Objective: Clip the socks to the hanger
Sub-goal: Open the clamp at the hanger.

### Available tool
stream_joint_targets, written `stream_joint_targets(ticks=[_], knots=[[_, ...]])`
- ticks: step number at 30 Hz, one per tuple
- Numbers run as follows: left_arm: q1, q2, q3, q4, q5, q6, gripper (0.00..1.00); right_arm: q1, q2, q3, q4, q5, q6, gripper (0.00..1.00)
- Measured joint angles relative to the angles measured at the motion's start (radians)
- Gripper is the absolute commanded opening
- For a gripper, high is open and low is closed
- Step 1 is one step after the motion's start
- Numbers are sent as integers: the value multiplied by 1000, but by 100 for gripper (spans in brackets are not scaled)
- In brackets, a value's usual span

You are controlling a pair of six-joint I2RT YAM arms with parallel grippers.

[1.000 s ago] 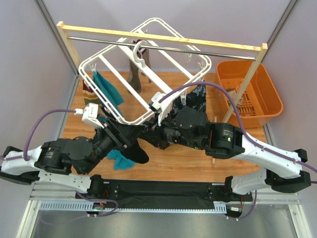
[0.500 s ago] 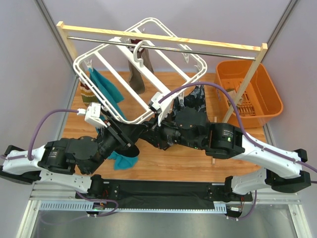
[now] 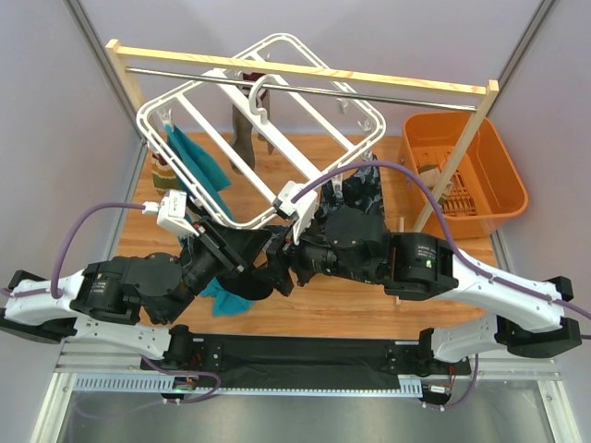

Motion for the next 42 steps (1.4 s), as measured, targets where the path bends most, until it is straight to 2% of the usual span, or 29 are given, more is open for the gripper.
stream_joint_targets(ticks=[4,13,16,17,18,19,21,24,27,33,42], knots=[[0,1,0,-3,-4,-8,0,0,-19,-2,-24,31,5,82],[0,6,4,-33,-21,-19,0,0,-222,-80,-125,232,51,82],[0,5,4,-34,-26,-17,0,0,-299,-119,-158,289,77,79],[0,5,4,-34,-26,-17,0,0,-321,-130,-164,302,86,67],[0,5,4,-34,-28,-17,0,0,-338,-139,-172,314,91,63],[0,5,4,-34,-29,-17,0,0,-351,-146,-175,320,99,63],[0,5,4,-34,-29,-18,0,-1,-370,-163,-166,313,103,68],[0,5,4,-37,-31,-26,0,-1,-365,-201,-92,246,78,79],[0,3,4,-45,-30,-49,0,-1,-337,-272,43,166,27,81],[0,-20,4,-73,-24,-105,0,-1,-217,-352,277,58,-86,71],[0,-45,3,-91,-21,-144,0,-1,-203,-351,440,32,-139,64]])
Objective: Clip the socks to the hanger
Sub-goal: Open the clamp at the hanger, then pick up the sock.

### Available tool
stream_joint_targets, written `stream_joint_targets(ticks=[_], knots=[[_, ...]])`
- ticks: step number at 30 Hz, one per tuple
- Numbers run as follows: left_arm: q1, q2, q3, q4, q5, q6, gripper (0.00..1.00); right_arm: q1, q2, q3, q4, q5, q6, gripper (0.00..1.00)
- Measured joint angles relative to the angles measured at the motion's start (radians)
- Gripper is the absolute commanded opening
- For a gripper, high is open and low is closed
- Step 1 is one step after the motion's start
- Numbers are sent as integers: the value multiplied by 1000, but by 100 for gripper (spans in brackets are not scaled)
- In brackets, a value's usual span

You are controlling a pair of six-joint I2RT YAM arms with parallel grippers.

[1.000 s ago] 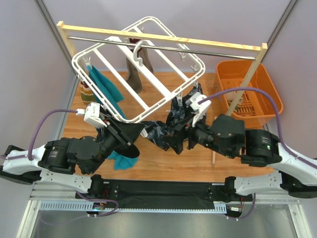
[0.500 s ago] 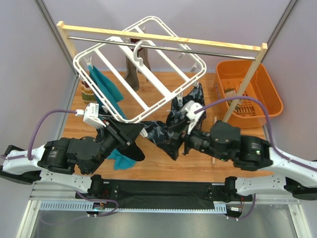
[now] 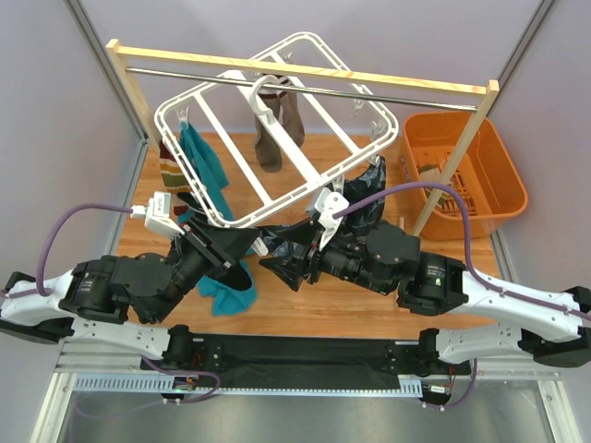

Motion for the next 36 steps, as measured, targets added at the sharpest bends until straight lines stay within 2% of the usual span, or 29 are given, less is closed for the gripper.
stream_joint_targets(ticks=[9,13,18,20,21,22,25,28,32,36], knots=[[0,1,-4,14,3,-1,0,0,45,7,47,-6,0,61],[0,2,-4,21,5,-1,0,0,67,7,56,-2,1,50],[0,10,-4,23,5,-2,0,0,74,7,65,17,2,45],[0,14,-4,23,4,-2,0,0,74,8,69,22,2,51],[0,15,-4,23,4,-2,0,0,74,8,70,24,4,56],[0,16,-6,24,4,-2,0,0,74,10,67,27,6,65],[0,15,-11,23,4,-1,0,0,73,32,23,43,24,78],[0,14,-13,21,4,-3,0,0,64,78,-90,56,38,85],[0,5,-19,20,4,-7,0,0,-56,44,-235,57,67,90],[0,-8,-32,19,3,-8,0,1,-258,-31,-356,126,120,81]])
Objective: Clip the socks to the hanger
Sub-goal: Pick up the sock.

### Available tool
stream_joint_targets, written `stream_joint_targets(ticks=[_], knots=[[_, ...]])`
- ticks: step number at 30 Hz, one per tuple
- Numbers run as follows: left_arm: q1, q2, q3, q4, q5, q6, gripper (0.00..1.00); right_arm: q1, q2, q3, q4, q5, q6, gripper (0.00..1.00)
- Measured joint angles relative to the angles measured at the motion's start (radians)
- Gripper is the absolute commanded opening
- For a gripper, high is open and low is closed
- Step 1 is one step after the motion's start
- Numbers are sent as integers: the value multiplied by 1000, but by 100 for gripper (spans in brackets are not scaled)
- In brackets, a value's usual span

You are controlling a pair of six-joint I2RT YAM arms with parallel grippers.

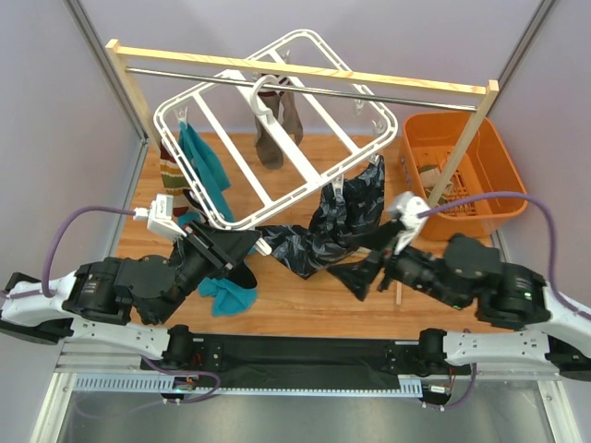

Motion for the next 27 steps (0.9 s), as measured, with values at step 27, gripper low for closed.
stream_joint_targets(ticks=[27], knots=[[0,-76,-37,-17,-2,11,0,-986,-148,-265,-570,407,557,54]])
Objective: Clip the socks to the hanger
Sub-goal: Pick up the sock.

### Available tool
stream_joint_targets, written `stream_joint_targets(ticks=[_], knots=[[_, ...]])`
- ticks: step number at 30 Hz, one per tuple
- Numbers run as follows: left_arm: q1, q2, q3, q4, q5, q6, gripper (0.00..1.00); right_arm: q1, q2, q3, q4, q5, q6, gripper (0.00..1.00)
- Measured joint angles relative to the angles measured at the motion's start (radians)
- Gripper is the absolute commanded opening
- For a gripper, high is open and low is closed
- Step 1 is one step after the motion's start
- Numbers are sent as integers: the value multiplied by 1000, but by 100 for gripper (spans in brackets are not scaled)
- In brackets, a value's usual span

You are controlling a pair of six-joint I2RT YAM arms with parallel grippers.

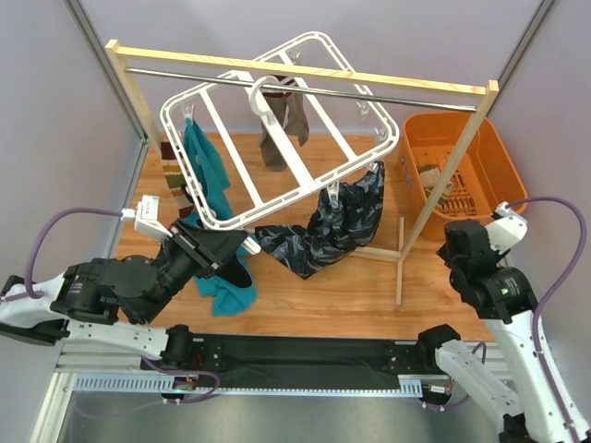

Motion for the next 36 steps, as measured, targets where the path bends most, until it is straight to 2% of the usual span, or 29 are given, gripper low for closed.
stream_joint_targets(ticks=[2,5,6,9,12,17,23,26,32,33,36], knots=[[0,-17,-5,-3,1,10,0,-119,-2,8,46,-43,-56,55],[0,-43,-11,1,4,45,0,-288,27,43,126,-125,-132,64],[0,-53,-17,10,6,57,0,-337,53,58,166,-157,-156,71],[0,-87,-50,42,14,97,0,-454,188,124,296,-279,-232,92],[1,-120,-91,74,23,131,0,-505,406,256,410,-380,-318,100],[1,-143,-101,84,32,140,0,-525,836,578,505,-499,-410,100],[1,-126,-78,54,29,127,0,-548,1317,1056,369,-543,-431,100],[1,-88,-26,8,27,100,0,-568,1476,1198,255,-562,-409,100],[1,-53,-12,-55,13,48,0,-592,1536,1087,195,-646,-392,90],[1,-52,-12,-61,10,39,0,-592,1540,1080,195,-660,-392,86],[1,-50,-12,-77,2,10,0,-592,1556,1083,197,-712,-388,85]])
